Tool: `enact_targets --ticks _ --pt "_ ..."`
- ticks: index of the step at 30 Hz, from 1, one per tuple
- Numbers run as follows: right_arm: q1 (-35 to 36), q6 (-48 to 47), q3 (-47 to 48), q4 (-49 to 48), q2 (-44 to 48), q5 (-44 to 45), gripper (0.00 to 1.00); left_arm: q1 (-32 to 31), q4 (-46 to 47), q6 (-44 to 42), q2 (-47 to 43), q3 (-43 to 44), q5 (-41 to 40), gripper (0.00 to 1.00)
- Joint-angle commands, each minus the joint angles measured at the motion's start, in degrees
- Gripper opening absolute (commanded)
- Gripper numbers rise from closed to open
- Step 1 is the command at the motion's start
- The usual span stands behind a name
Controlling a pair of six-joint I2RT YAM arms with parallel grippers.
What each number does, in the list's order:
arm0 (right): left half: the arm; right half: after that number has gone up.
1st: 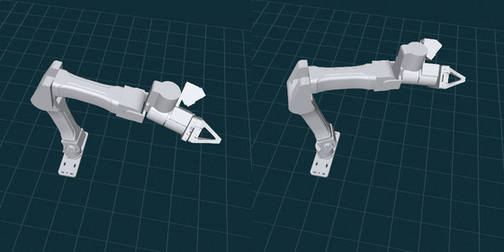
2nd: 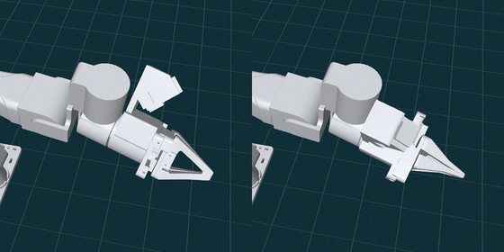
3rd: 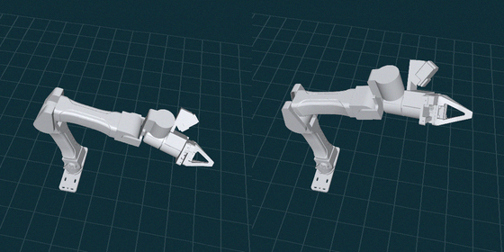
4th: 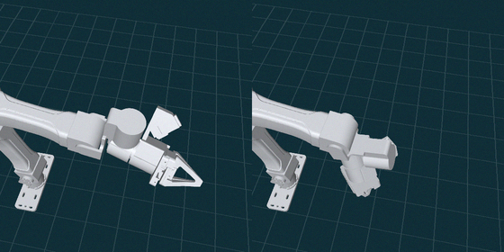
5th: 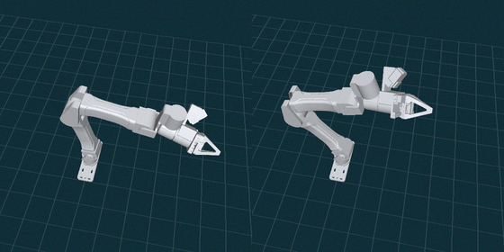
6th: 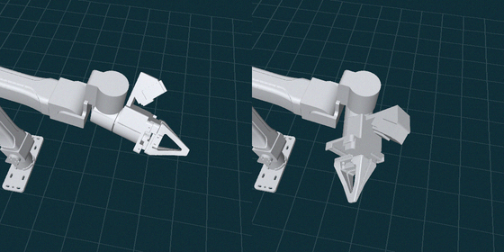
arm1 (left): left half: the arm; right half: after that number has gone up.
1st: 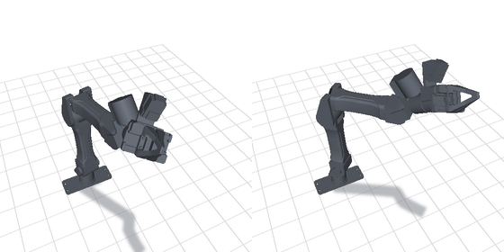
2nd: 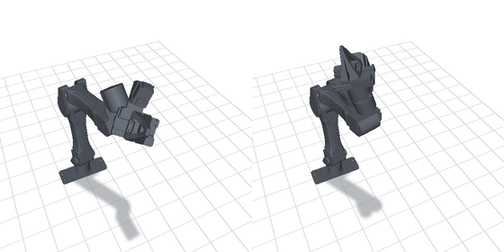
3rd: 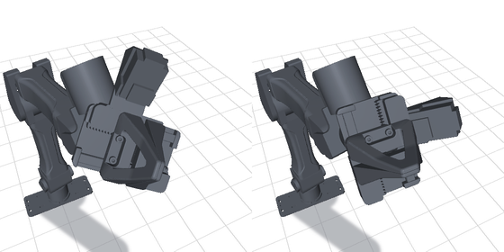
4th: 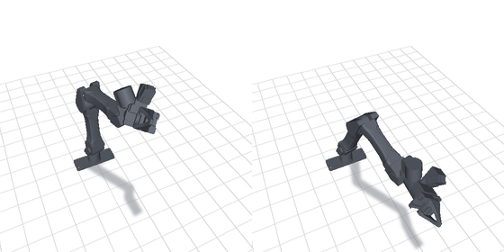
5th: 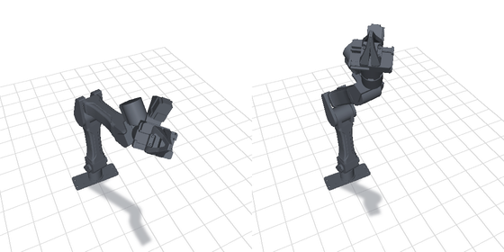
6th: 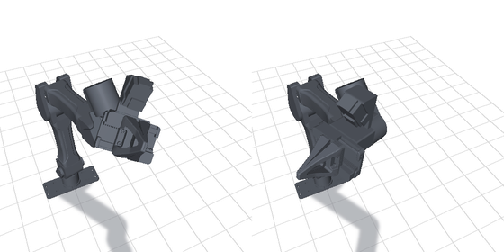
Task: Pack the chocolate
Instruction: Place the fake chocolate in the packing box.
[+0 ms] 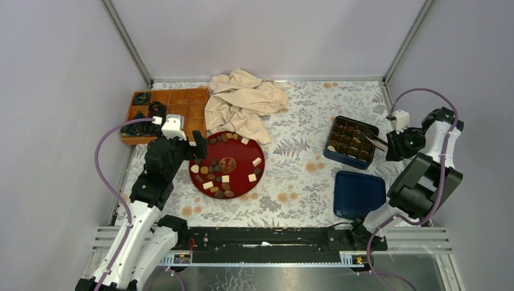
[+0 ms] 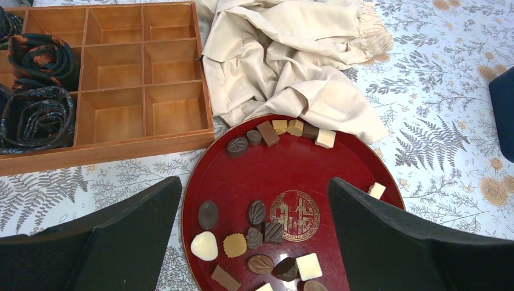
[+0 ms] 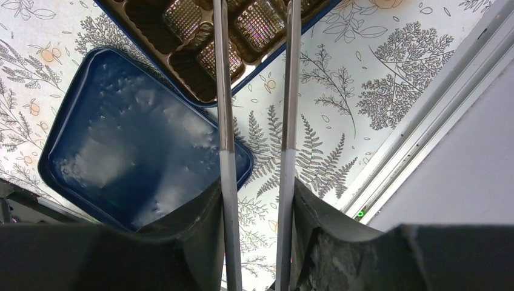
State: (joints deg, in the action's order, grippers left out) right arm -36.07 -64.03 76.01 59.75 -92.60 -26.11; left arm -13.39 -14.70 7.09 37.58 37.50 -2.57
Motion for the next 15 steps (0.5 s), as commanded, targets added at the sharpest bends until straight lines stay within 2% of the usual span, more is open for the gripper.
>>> enact_targets --ticks 1,7,13,15 --pt "-0.1 0.3 2.9 0.3 0.0 -0.8 0.45 0.5 2.9 -0.9 -0.1 -0.3 0.2 0.98" --pt "-0.1 -0.4 5.5 3.7 1.0 -4.6 0.44 0.5 3.0 -0.8 -0.1 -0.2 0.4 0.98" --pt "0.2 -1.5 7.6 8.8 3.7 -17.5 0.44 0.5 3.5 0.0 0.9 -0.3 2.3 0.99" --pt "1.5 -1.2 7.5 9.6 4.3 -21.5 0.44 0.5 4.1 0.7 2.0 0.0 6.2 0.99"
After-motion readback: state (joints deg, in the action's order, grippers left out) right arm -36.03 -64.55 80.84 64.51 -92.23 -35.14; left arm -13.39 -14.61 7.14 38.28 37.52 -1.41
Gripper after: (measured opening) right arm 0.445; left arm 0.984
